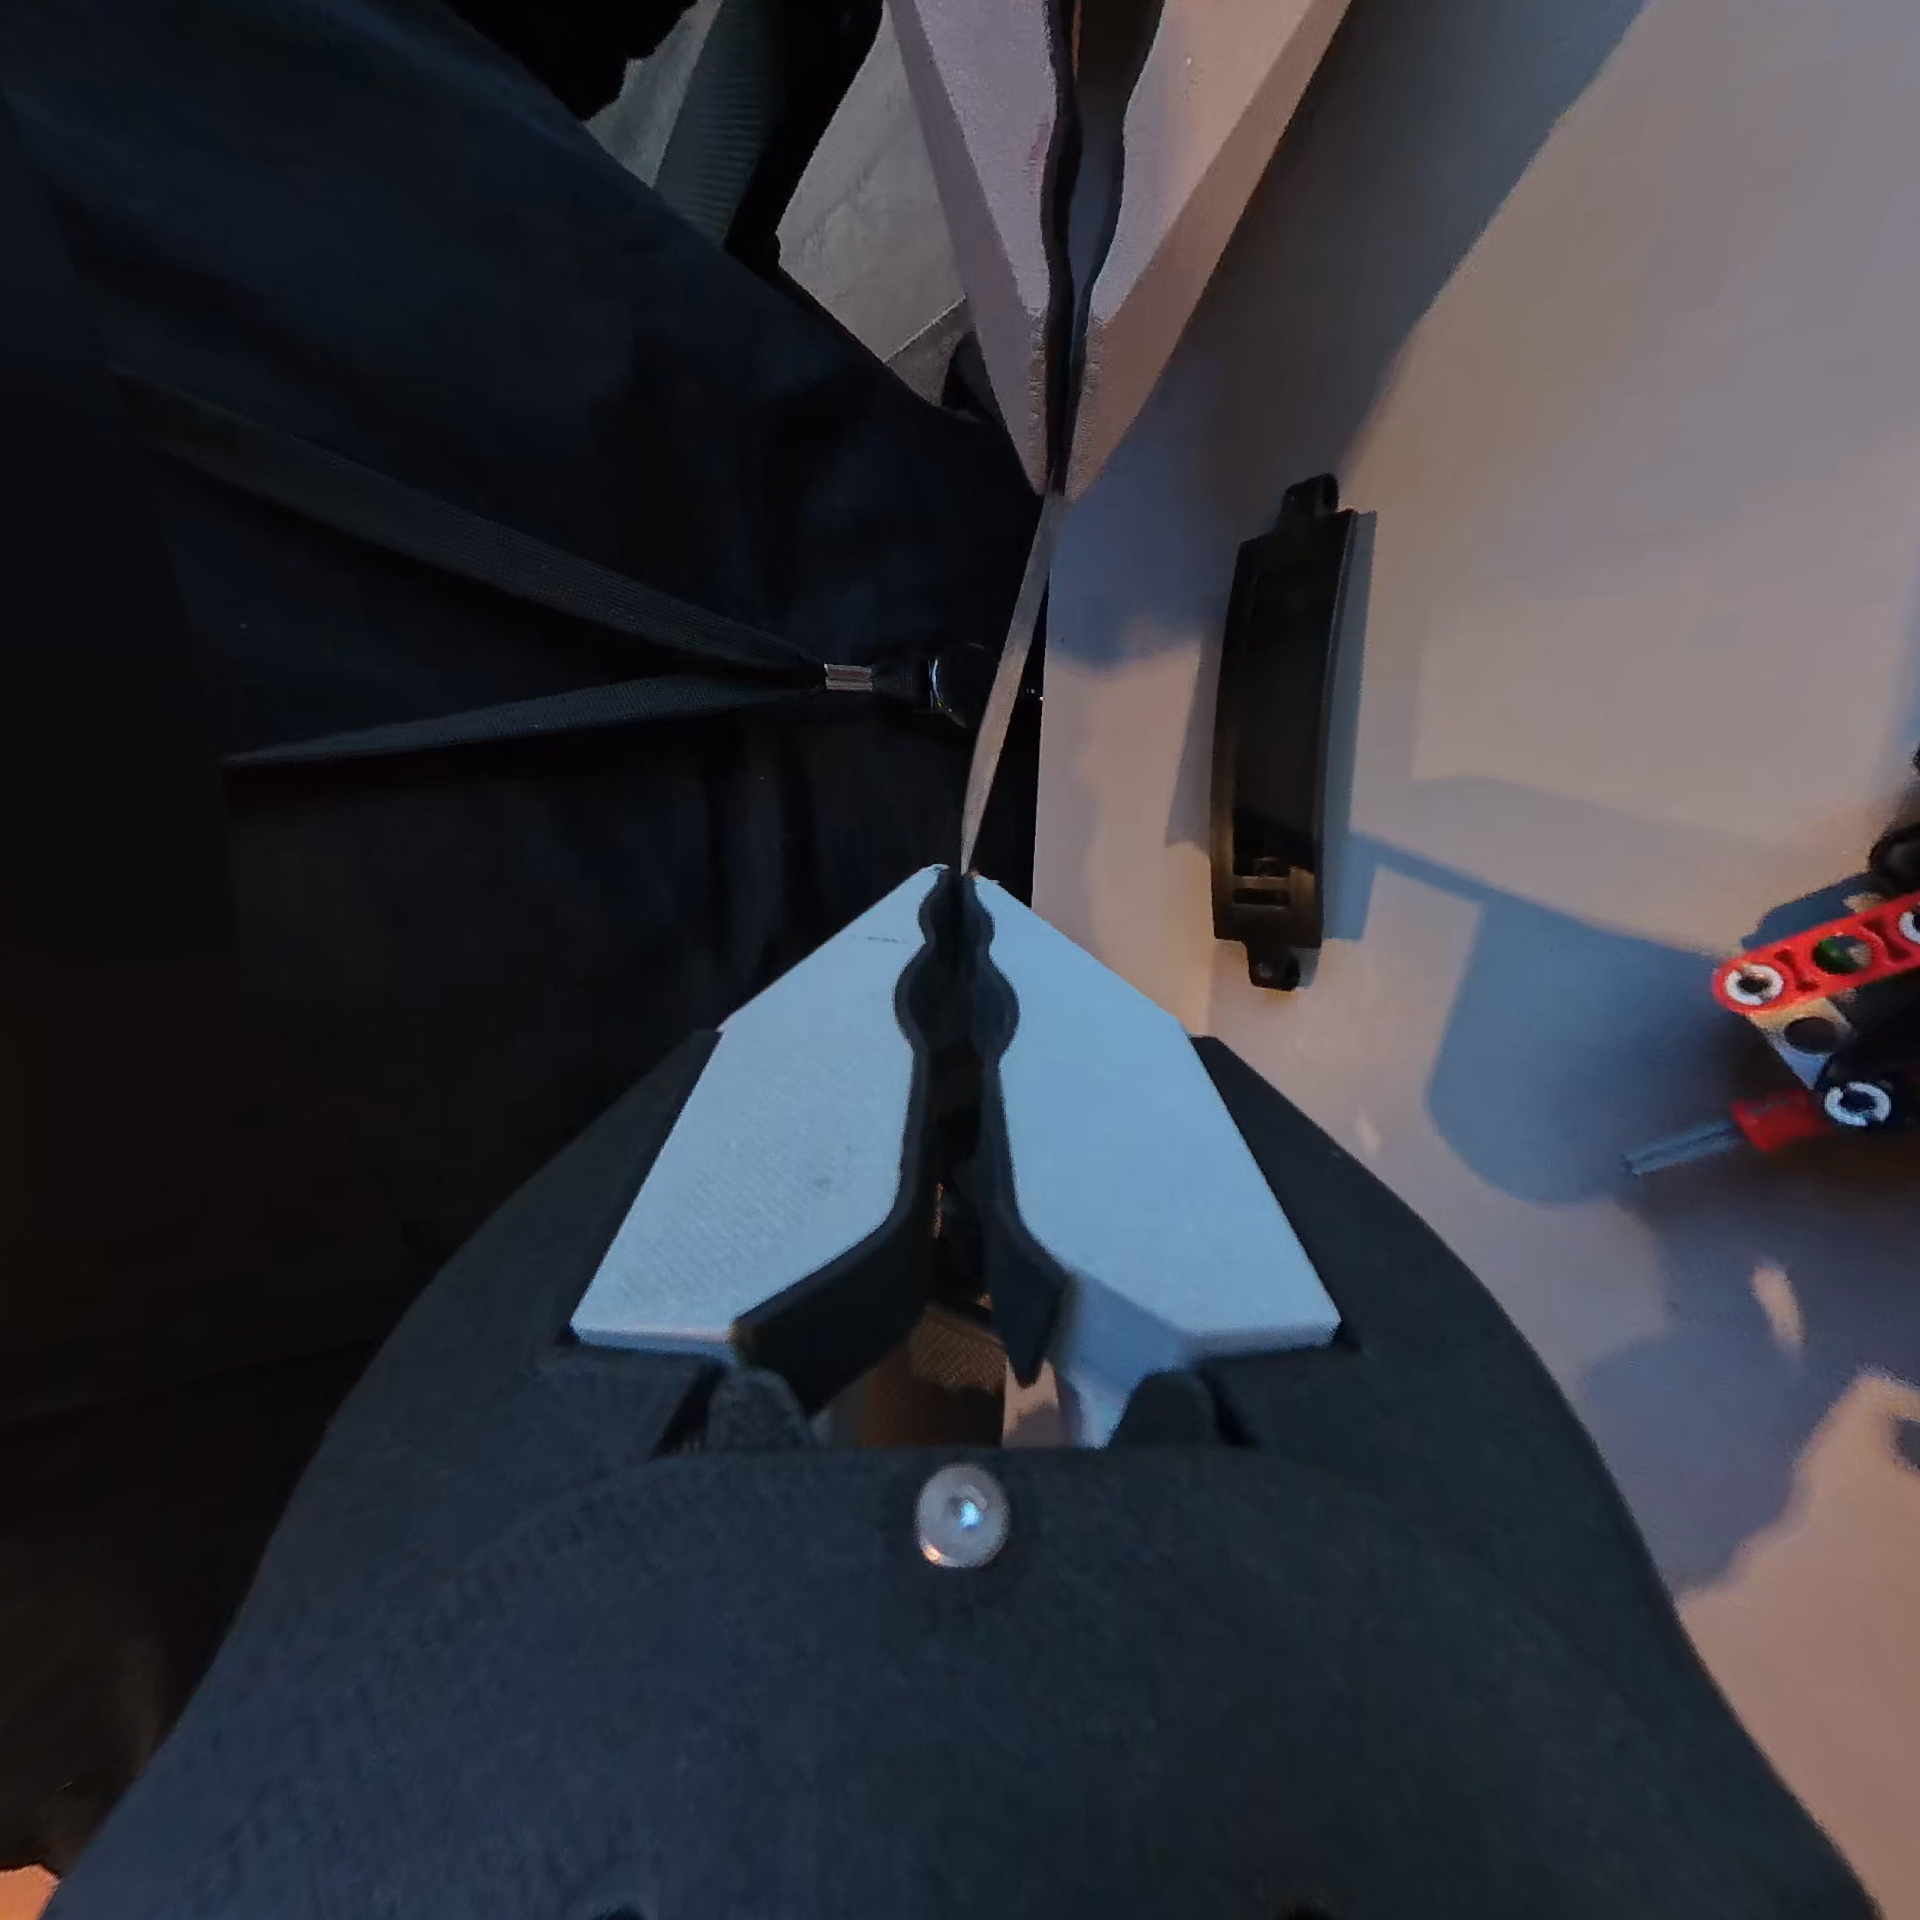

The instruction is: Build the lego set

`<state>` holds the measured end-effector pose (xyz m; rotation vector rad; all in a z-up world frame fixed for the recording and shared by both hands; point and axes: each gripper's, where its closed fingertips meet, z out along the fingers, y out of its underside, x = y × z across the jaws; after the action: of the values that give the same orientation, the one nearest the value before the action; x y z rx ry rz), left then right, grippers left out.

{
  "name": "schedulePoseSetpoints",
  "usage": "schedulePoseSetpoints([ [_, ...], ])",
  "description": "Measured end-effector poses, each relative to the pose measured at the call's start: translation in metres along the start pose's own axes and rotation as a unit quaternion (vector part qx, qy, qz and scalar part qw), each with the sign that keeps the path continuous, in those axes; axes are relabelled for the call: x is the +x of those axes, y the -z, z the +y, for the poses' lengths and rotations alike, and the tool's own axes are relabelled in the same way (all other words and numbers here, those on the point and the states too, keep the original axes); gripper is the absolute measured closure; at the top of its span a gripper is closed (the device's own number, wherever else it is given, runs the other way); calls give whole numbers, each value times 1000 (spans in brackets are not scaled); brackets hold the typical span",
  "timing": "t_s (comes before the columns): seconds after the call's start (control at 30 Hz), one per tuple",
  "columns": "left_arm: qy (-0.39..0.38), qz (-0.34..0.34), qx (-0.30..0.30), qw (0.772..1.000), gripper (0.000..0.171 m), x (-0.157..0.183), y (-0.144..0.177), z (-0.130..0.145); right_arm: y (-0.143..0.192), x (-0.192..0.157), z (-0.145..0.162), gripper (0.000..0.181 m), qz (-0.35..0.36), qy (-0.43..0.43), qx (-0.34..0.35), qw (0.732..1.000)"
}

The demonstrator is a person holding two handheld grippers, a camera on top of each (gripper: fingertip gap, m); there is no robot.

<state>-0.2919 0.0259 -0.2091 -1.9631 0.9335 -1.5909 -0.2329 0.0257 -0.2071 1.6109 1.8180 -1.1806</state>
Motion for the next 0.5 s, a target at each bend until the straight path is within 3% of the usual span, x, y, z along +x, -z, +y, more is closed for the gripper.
schedulePoseSetpoints([
  [0.23,32,-16,-4,999,171,-4,-2,4,4,13,0,179,33,-12,27,999],
  [0.37,40,-17,6,999,171,3,-1,1,23,13,-12,168,57,0,140,988],
  [0.5,43,-11,13,999,171,7,0,-3,49,29,-5,160,139,-1,242,960],
])
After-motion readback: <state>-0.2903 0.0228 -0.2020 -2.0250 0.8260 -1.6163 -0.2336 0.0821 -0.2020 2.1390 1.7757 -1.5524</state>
